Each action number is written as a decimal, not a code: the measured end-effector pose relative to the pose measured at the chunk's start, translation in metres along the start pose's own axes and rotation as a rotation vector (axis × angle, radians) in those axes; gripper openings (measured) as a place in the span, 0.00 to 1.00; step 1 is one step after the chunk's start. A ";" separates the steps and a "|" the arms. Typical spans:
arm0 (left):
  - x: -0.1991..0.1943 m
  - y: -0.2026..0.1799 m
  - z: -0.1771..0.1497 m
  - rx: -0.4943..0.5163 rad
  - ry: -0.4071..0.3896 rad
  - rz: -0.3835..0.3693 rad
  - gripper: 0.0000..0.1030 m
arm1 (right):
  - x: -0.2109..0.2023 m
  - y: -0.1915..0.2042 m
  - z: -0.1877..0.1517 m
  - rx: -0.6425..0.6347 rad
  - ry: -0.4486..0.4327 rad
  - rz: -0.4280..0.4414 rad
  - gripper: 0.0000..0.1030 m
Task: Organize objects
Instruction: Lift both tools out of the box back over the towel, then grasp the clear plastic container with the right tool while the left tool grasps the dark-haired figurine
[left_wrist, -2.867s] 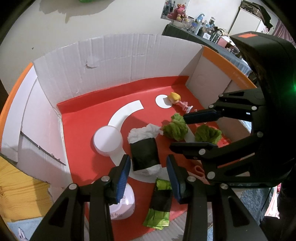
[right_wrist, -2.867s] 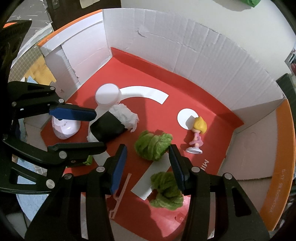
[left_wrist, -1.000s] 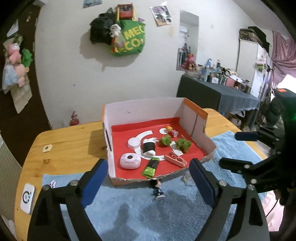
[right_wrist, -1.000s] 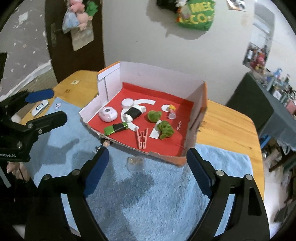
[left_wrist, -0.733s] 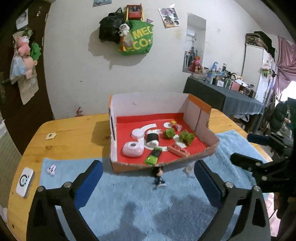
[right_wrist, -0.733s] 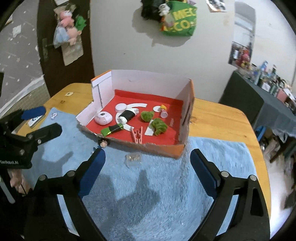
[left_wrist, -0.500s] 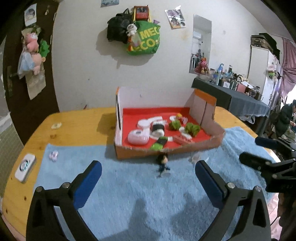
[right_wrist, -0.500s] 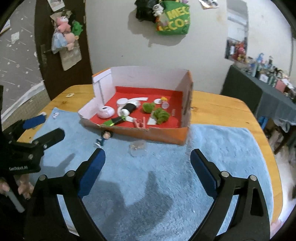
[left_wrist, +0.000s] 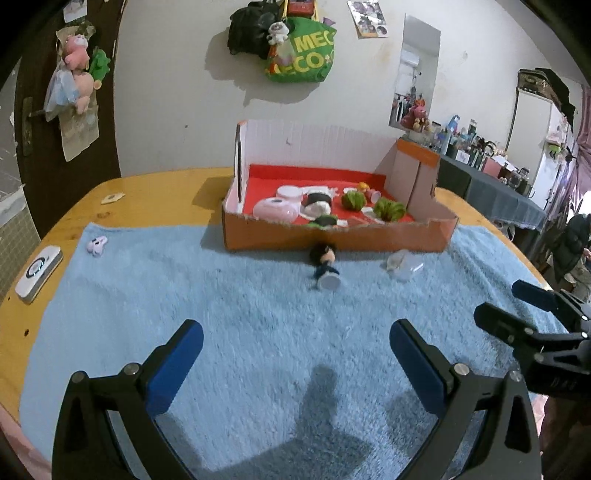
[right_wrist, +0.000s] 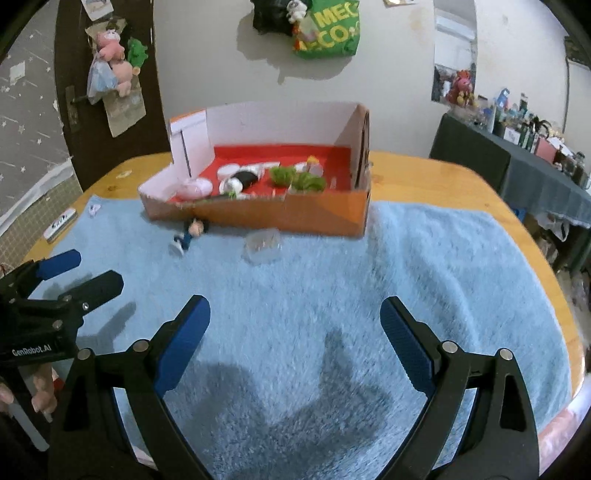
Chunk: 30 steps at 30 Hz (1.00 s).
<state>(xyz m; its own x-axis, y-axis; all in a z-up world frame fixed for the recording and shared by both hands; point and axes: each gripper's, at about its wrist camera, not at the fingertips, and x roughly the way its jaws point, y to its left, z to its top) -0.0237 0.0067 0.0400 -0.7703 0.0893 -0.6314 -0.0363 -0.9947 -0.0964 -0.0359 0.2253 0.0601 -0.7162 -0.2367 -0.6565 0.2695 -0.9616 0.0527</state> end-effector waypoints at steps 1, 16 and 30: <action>0.001 0.000 -0.002 -0.001 0.006 0.000 1.00 | 0.002 0.001 -0.003 -0.002 0.008 -0.004 0.92; 0.012 -0.002 -0.004 0.013 0.052 -0.012 1.00 | 0.015 0.005 -0.010 -0.023 0.055 0.000 0.92; 0.050 -0.008 0.030 0.096 0.135 -0.064 0.95 | 0.052 0.007 0.020 -0.108 0.121 -0.008 0.92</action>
<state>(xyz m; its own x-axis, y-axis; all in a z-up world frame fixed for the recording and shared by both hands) -0.0809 0.0178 0.0330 -0.6720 0.1520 -0.7248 -0.1480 -0.9865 -0.0697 -0.0837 0.2035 0.0413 -0.6372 -0.2045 -0.7431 0.3368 -0.9411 -0.0298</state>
